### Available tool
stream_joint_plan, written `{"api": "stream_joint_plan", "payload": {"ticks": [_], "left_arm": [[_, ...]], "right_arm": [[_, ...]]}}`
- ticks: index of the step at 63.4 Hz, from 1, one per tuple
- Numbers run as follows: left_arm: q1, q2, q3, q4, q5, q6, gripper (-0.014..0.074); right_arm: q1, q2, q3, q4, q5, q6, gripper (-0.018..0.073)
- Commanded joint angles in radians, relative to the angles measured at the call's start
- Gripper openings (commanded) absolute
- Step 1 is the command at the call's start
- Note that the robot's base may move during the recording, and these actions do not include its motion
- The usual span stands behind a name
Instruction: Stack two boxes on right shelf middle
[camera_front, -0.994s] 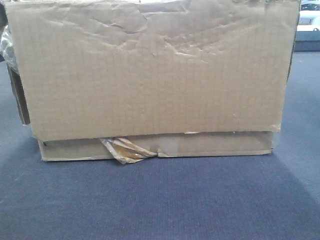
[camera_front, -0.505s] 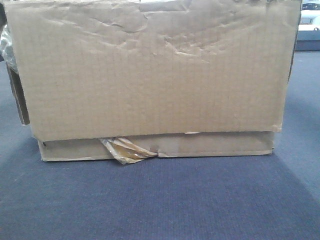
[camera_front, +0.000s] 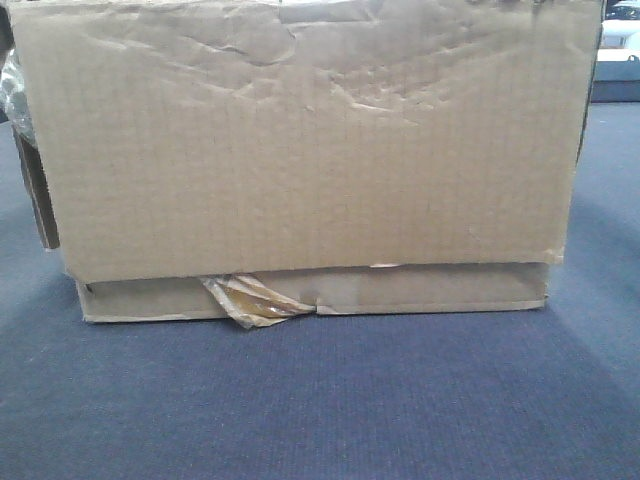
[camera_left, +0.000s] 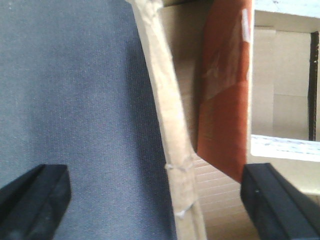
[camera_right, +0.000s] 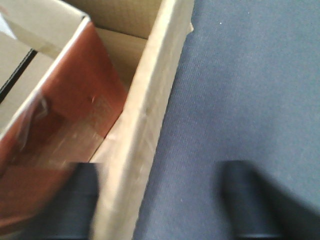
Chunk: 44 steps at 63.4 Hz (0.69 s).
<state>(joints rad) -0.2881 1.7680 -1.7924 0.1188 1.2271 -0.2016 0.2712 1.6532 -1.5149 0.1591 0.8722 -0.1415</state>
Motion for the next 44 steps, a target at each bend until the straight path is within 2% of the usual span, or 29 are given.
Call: {"api": "stream_joint_plan", "payload": {"ticks": [1, 4, 10, 12, 16, 44], "left_arm": [[0.003, 0.017, -0.002, -0.003, -0.006, -0.014, 0.047], [0.003, 0.017, -0.002, -0.001, -0.006, -0.017, 0.0374], [0.003, 0.017, -0.002, -0.001, -0.006, -0.018, 0.0138], [0.003, 0.017, -0.002, -0.001, -0.006, -0.018, 0.0055], [0.003, 0.017, -0.002, -0.001, -0.006, -0.018, -0.0107], [0.003, -0.03, -0.006, -0.011, -0.006, -0.018, -0.0111]], "right_arm": [[0.002, 0.002, -0.01, -0.006, -0.034, -0.007, 0.0126], [0.002, 0.002, -0.01, -0.006, -0.039, -0.007, 0.0006], [0.002, 0.002, -0.01, -0.006, -0.041, -0.007, -0.0149], [0.002, 0.002, -0.01, -0.006, -0.039, -0.007, -0.0169], [0.002, 0.002, -0.01, -0.006, -0.036, -0.007, -0.0153], [0.002, -0.009, -0.01, -0.006, -0.015, -0.007, -0.0154]]}}
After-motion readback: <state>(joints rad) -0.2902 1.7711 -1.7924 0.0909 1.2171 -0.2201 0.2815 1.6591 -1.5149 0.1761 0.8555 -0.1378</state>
